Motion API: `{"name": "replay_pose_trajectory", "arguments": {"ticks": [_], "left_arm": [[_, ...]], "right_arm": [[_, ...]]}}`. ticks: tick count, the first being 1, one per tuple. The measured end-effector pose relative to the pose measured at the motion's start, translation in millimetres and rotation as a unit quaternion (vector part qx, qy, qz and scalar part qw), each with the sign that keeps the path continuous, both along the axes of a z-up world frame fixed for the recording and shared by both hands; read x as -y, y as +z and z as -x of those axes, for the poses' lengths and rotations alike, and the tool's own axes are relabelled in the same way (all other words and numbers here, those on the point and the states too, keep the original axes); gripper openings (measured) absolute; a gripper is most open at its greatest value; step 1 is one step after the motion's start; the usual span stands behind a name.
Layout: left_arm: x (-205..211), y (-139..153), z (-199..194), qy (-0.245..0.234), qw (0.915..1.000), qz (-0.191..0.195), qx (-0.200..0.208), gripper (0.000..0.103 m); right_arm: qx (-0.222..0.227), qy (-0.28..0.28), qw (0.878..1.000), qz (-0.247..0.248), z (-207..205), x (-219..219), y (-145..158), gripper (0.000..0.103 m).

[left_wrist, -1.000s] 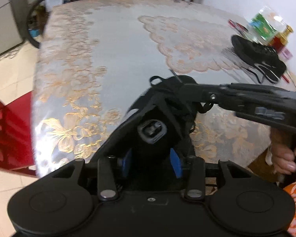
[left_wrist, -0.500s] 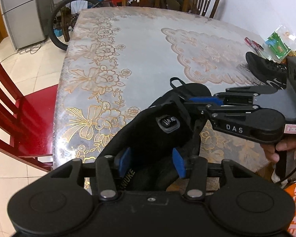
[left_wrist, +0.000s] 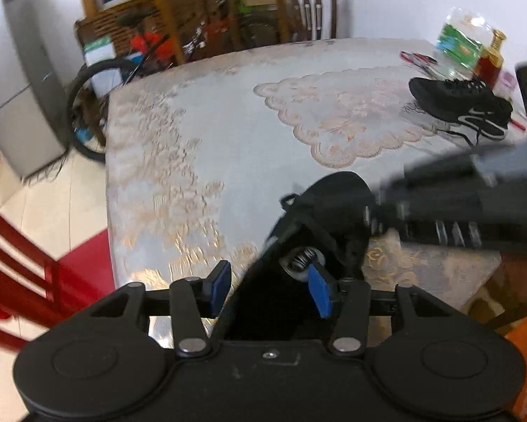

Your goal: Lace up shoes with both hands

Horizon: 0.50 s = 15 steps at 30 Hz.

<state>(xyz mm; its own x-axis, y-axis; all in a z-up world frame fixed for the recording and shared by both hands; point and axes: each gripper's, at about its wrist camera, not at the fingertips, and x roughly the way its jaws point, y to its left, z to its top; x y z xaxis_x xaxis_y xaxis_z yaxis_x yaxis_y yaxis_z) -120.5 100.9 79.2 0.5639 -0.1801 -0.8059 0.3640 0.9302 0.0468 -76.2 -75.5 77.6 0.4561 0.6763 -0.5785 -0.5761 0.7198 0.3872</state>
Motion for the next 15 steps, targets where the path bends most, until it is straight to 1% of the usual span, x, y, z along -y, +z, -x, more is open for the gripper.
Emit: {"name": "replay_pose_trajectory", "arguments": {"ticks": [1, 3, 4, 5, 6, 7, 8, 9, 10, 12, 15], "left_arm": [[-2, -2, -5, -0.007, 1.0000, -0.004, -0.002, 0.044], [-4, -8, -13, -0.028, 0.9995, -0.011, -0.007, 0.043], [-5, -11, -16, -0.041, 0.9990, -0.015, -0.010, 0.039], [-6, -14, -19, -0.050, 0.9985, -0.018, -0.011, 0.027], [-9, -15, -22, -0.054, 0.9984, -0.012, -0.012, 0.023], [-14, -15, -25, -0.051, 0.9985, 0.004, -0.017, 0.021], [-20, -15, -30, -0.042, 0.9984, 0.028, -0.027, 0.017], [-28, -16, -35, -0.029, 0.9972, 0.056, -0.039, 0.016], [-35, -18, -40, -0.015, 0.9949, 0.084, -0.054, 0.016], [-49, -24, -47, 0.012, 0.9875, 0.135, -0.081, 0.016], [-59, -30, -54, 0.036, 0.9772, 0.180, -0.106, 0.016]], "right_arm": [[-0.015, -0.008, 1.000, -0.012, 4, -4, -3, 0.003], [-0.031, -0.029, 0.999, -0.018, 8, -7, -9, 0.003], [-0.038, -0.040, 0.998, -0.020, 9, -9, -12, 0.003], [-0.046, -0.052, 0.997, -0.024, 8, -8, -14, 0.003], [-0.054, -0.064, 0.996, -0.028, 7, -8, -16, 0.003], [-0.060, -0.073, 0.995, -0.030, 7, -9, -18, 0.003], [-0.067, -0.081, 0.994, -0.030, 7, -9, -20, 0.003], [-0.074, -0.084, 0.993, -0.030, 7, -10, -23, 0.003], [-0.081, -0.087, 0.992, -0.029, 8, -11, -27, 0.003], [-0.076, -0.092, 0.992, -0.031, 12, -12, -26, 0.003], [-0.069, -0.095, 0.993, -0.025, 13, -18, -27, 0.003]]}}
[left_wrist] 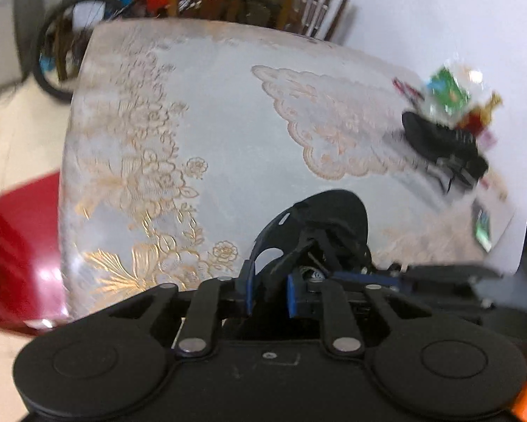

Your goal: Lace up shoes with both hands

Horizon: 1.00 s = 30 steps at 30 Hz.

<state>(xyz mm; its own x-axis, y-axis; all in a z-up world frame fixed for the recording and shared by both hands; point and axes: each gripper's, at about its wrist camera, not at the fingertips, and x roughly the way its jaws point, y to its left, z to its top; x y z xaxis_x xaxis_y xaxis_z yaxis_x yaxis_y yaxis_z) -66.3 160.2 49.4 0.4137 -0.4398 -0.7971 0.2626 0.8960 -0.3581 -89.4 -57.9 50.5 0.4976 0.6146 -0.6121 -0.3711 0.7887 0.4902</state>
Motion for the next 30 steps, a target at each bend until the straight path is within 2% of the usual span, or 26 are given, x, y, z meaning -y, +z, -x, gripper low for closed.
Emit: {"name": "replay_pose_trajectory", "arguments": {"ticks": [4, 7, 17, 26, 30], "left_arm": [[-10, -5, -8, 0.027, 0.9982, 0.042, -0.031, 0.017], [-16, -6, -11, 0.038, 0.9968, 0.057, -0.043, 0.017], [-19, -6, -13, 0.042, 0.9971, 0.047, -0.042, 0.018], [-22, -12, -15, 0.044, 0.9965, 0.047, -0.053, 0.023], [-24, -13, -16, 0.048, 0.9962, 0.047, -0.055, 0.023]], "right_arm": [[0.005, -0.010, 1.000, 0.003, 1, -3, -2, 0.003], [0.005, -0.014, 1.000, 0.001, 1, -5, -3, 0.003], [0.022, -0.024, 0.999, 0.003, 0, -8, -7, 0.003], [0.065, -0.020, 0.998, -0.008, 5, -10, 1, 0.003], [0.064, -0.017, 0.998, -0.003, 3, -14, -4, 0.003]]}}
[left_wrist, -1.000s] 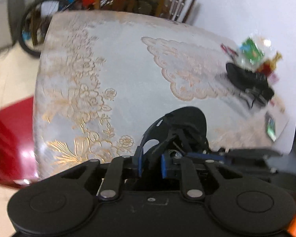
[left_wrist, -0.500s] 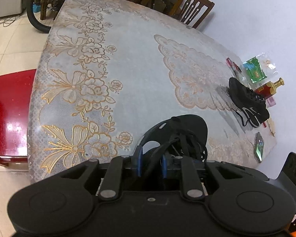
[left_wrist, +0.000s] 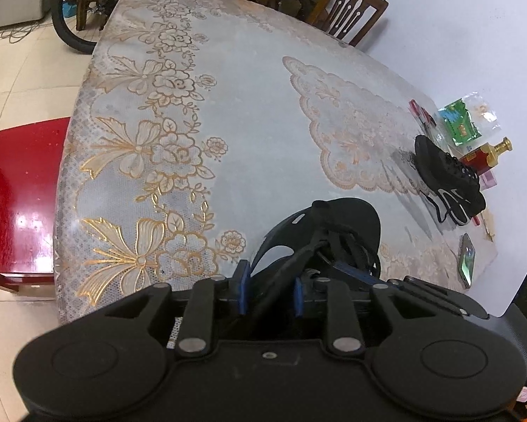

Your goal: Lace up shoes with both hands

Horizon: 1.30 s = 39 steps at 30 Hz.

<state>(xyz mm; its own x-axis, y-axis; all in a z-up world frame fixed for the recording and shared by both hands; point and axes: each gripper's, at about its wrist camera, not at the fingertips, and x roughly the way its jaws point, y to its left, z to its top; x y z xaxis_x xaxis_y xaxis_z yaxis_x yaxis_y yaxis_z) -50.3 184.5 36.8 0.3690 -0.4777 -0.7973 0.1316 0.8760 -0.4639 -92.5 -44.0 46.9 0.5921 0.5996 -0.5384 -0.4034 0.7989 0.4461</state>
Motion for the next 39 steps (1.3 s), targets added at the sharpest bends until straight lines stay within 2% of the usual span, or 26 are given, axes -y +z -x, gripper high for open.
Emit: {"name": "replay_pose_trajectory", "arguments": {"ticks": [5, 9, 18, 19, 21, 23, 26, 29, 31, 32, 33, 34, 36, 37, 39], "left_arm": [[-1, -2, -1, 0.003, 1.0000, 0.004, -0.005, 0.025], [-3, -4, -2, 0.007, 0.9999, 0.010, -0.012, 0.028], [10, -3, 6, -0.032, 0.9993, -0.018, 0.003, 0.029], [11, -3, 8, -0.036, 0.9990, -0.023, 0.008, 0.029], [16, -1, 13, -0.048, 0.9977, -0.042, 0.024, 0.029], [20, 2, 18, -0.058, 0.9958, -0.059, 0.040, 0.030], [25, 7, 26, -0.073, 0.9913, -0.090, 0.063, 0.030], [29, 10, 36, -0.084, 0.9848, -0.130, 0.079, 0.030], [28, 9, 43, -0.081, 0.9844, -0.136, 0.077, 0.030], [27, 8, 46, -0.078, 0.9846, -0.137, 0.075, 0.030], [26, 7, 49, -0.073, 0.9848, -0.139, 0.074, 0.032], [27, 6, 51, -0.071, 0.9842, -0.144, 0.074, 0.033], [32, 2, 56, -0.074, 0.9806, -0.164, 0.077, 0.034], [35, 1, 58, -0.077, 0.9774, -0.179, 0.083, 0.035], [39, -4, 59, -0.079, 0.9743, -0.194, 0.083, 0.036]], "right_arm": [[0.003, -0.004, 1.000, 0.028, 1, -4, -2, 0.003], [0.005, -0.013, 0.999, 0.030, 0, -3, -3, 0.004], [0.003, -0.004, 1.000, 0.025, -4, -7, -6, 0.005], [-0.001, 0.001, 1.000, 0.030, -4, -4, -4, 0.008], [-0.003, 0.008, 0.999, 0.037, -2, 4, 3, 0.027], [0.002, 0.012, 0.999, 0.032, -2, 13, 13, 0.036], [0.000, 0.031, 0.999, 0.017, -13, 19, 24, 0.039], [-0.045, 0.081, 0.995, 0.024, -48, 8, 19, 0.039], [-0.084, 0.122, 0.988, 0.053, -70, -3, 10, 0.039], [-0.102, 0.147, 0.981, 0.071, -79, -9, 4, 0.032], [-0.105, 0.164, 0.977, 0.083, -84, -13, 1, 0.007], [-0.120, 0.173, 0.975, 0.075, -88, -14, 0, 0.004], [-0.151, 0.147, 0.977, 0.011, -97, -5, 5, 0.003], [-0.152, 0.133, 0.978, -0.052, -101, 6, 13, 0.003], [-0.146, 0.104, 0.966, -0.184, -107, 30, 34, 0.003]]}}
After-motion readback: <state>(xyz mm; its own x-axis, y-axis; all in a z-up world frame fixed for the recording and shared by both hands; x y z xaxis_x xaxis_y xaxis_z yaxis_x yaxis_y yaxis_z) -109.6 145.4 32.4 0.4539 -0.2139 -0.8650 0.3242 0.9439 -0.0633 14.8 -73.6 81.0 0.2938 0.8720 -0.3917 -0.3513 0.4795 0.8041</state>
